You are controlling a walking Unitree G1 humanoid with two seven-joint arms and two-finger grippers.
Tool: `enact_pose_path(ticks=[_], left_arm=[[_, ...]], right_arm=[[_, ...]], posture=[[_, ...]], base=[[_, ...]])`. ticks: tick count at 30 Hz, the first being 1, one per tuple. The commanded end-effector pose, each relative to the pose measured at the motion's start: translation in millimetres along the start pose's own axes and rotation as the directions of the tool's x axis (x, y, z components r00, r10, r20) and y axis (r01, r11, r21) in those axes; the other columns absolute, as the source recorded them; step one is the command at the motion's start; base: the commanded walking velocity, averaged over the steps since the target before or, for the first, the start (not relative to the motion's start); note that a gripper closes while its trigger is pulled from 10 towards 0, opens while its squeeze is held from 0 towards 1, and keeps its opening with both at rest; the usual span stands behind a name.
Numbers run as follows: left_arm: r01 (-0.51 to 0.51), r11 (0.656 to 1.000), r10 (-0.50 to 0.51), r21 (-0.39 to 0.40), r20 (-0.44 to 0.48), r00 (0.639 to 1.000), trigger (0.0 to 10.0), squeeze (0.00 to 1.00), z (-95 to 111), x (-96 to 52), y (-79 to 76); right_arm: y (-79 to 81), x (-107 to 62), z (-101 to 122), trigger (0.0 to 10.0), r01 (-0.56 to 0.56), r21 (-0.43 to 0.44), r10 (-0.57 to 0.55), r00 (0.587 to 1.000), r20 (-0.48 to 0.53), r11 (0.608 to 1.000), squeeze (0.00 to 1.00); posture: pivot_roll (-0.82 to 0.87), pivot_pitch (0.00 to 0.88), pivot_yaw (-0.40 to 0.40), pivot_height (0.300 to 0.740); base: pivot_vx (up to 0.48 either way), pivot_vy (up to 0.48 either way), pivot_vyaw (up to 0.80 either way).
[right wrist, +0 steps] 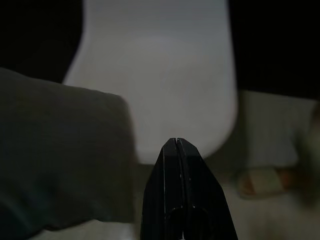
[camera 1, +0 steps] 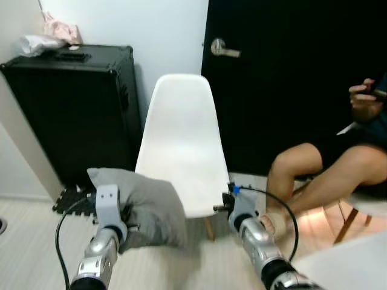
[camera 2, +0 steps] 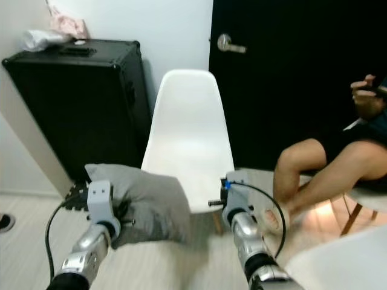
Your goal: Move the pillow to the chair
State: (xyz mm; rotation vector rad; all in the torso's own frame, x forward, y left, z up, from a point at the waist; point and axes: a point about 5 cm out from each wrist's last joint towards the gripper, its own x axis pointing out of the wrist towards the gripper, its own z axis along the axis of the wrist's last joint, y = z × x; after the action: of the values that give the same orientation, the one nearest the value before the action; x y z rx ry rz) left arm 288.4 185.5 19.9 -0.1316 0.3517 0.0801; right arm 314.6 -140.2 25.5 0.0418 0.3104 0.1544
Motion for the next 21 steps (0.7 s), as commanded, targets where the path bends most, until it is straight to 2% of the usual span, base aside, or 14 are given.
enact_pose_path(ticks=[1, 3, 5, 7, 9, 11, 21], left_arm=[[0.031, 0.999, -0.031, 0.009, 0.060, 0.998, 10.0, 0.00, 11.4, 1.5, -7.6], [0.031, 0.999, -0.035, 0.041, 0.086, 0.996, 10.0, 0.00, 15.8, 1.6, -8.9], [0.031, 0.999, -0.035, 0.041, 0.086, 0.996, 10.0, 0.00, 15.8, 1.6, -8.9], [0.026, 0.999, -0.030, 0.044, 0.097, 0.995, 10.0, 0.00, 17.7, 1.7, -8.2], [0.021, 0.999, -0.025, 0.043, 0.095, 0.995, 10.0, 0.00, 17.7, 2.0, -7.4], [0.017, 0.999, -0.022, 0.050, 0.096, 0.995, 10.0, 0.00, 17.0, 1.7, -7.3], [0.008, 0.998, -0.015, 0.063, 0.109, 0.994, 10.0, 0.00, 16.9, -1.6, -4.8]], right_arm=[[-4.8, -0.8, 0.4, 10.0, 0.017, 0.003, -0.017, 1.000, 0.004, 1.000, 0.00], [-0.8, 0.2, 6.6, 10.0, -0.014, 0.024, 0.013, 0.998, 0.053, 1.000, 0.00], [-0.8, 0.2, 6.6, 10.0, -0.014, 0.024, 0.013, 0.998, 0.053, 1.000, 0.00], [9.0, 2.0, 13.7, 10.0, -0.082, 0.049, 0.077, 0.992, 0.104, 0.995, 0.00], [20.3, 2.7, 15.4, 10.0, -0.155, 0.037, 0.149, 0.982, 0.117, 0.987, 0.00], [25.0, 2.3, 14.1, 10.0, -0.171, 0.026, 0.167, 0.979, 0.116, 0.985, 0.00], [26.8, 3.4, 20.3, 10.0, -0.177, 0.083, 0.162, 0.973, 0.163, 0.981, 0.00]], posture=[[0.08, 0.051, -0.014, 0.740], [0.08, 0.052, -0.014, 0.740], [0.08, 0.052, -0.014, 0.740], [0.08, 0.053, -0.013, 0.740], [0.08, 0.051, -0.013, 0.740], [0.08, 0.049, -0.016, 0.740], [0.09, 0.039, -0.018, 0.740]], base=[[0.000, 0.000, -0.80], [0.000, 0.000, -0.71], [0.000, 0.000, -0.71], [0.000, 0.000, 0.00], [0.000, 0.000, 0.00], [0.000, 0.000, 0.00], [0.000, 0.000, 0.00]])
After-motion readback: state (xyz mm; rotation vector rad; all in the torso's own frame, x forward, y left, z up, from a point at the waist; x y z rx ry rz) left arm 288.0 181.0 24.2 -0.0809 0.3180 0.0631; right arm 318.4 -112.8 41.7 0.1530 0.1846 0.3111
